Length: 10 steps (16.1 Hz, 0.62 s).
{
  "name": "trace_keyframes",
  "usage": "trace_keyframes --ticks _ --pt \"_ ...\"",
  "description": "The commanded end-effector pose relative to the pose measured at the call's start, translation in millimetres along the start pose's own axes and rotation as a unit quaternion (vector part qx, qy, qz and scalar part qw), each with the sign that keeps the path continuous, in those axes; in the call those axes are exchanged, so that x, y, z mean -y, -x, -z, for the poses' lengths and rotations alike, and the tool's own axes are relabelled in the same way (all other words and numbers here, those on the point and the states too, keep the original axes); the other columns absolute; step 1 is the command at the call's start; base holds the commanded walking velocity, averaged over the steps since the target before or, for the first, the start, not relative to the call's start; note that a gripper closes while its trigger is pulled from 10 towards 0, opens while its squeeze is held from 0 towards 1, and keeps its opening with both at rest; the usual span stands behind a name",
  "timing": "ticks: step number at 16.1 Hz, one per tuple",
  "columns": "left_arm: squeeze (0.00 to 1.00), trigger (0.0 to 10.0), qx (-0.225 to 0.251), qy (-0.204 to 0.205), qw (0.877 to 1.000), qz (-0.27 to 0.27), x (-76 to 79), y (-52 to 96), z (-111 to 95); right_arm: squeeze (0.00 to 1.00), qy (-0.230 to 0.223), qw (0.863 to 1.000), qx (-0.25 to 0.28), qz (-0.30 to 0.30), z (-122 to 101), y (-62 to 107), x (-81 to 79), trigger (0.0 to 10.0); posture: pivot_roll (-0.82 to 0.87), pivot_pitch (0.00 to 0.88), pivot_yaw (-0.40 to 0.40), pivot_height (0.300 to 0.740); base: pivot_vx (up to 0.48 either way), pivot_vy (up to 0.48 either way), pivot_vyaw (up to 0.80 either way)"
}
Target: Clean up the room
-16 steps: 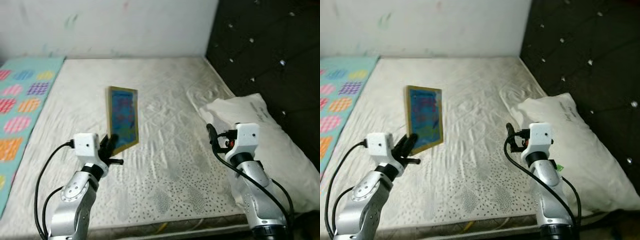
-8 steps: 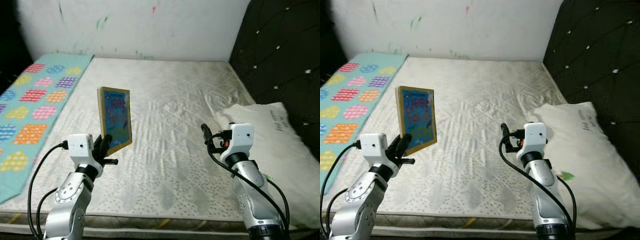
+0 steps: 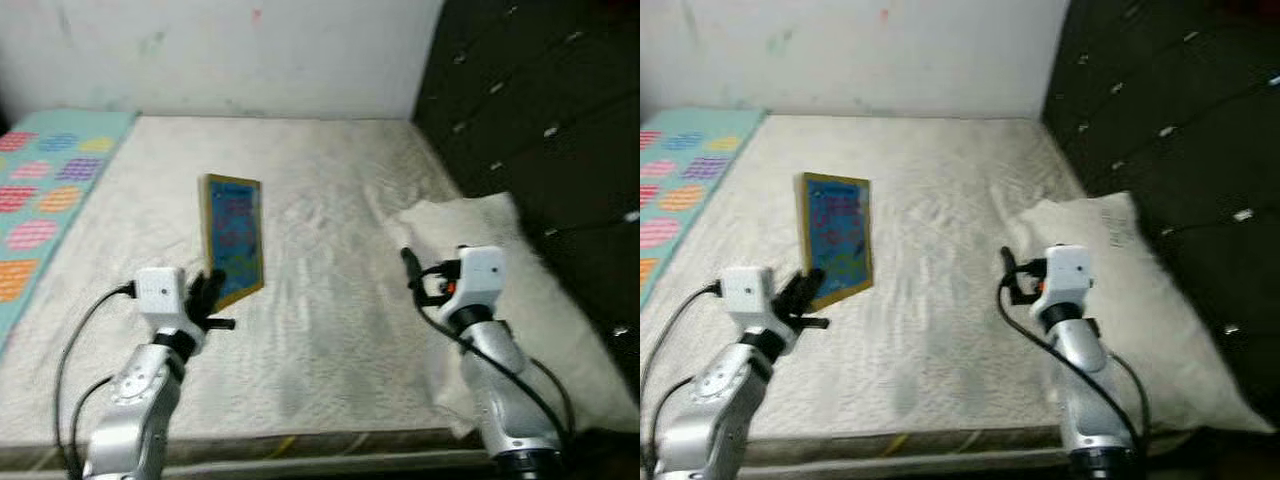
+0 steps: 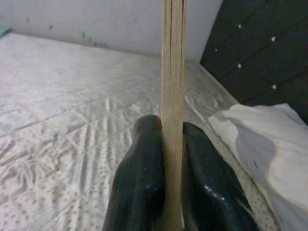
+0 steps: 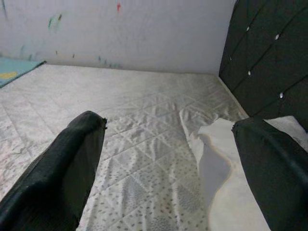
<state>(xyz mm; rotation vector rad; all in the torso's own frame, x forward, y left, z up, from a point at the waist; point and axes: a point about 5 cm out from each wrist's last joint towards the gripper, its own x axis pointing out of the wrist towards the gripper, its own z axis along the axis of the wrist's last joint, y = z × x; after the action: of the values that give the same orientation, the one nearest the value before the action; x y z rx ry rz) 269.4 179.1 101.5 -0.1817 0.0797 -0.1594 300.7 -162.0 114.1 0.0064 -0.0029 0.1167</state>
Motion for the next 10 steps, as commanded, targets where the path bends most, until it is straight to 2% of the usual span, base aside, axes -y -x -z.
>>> trace_keyframes --ticks 1,7,10 --pt "0.0 10.0 0.022 0.0 1.0 0.013 5.5 -3.3 -9.1 0.0 0.006 1.0 0.007 0.008 -4.4 -1.6 6.3 10.0 -0.1 0.0 -0.029 0.74 0.0 -0.356 0.0" --pt "0.0 10.0 0.022 0.002 1.0 0.013 5.6 -3.5 -8.9 0.0 0.007 1.0 0.007 0.008 -4.1 -1.8 6.8 10.0 -0.1 0.0 -0.03 0.74 0.0 -0.221 0.0" --pt "0.0 10.0 0.024 0.008 1.0 0.01 5.5 -3.2 -9.0 0.0 0.006 1.0 0.006 0.008 -3.8 -1.6 6.6 10.0 -0.1 0.0 -0.03 0.74 0.0 0.0 0.0"
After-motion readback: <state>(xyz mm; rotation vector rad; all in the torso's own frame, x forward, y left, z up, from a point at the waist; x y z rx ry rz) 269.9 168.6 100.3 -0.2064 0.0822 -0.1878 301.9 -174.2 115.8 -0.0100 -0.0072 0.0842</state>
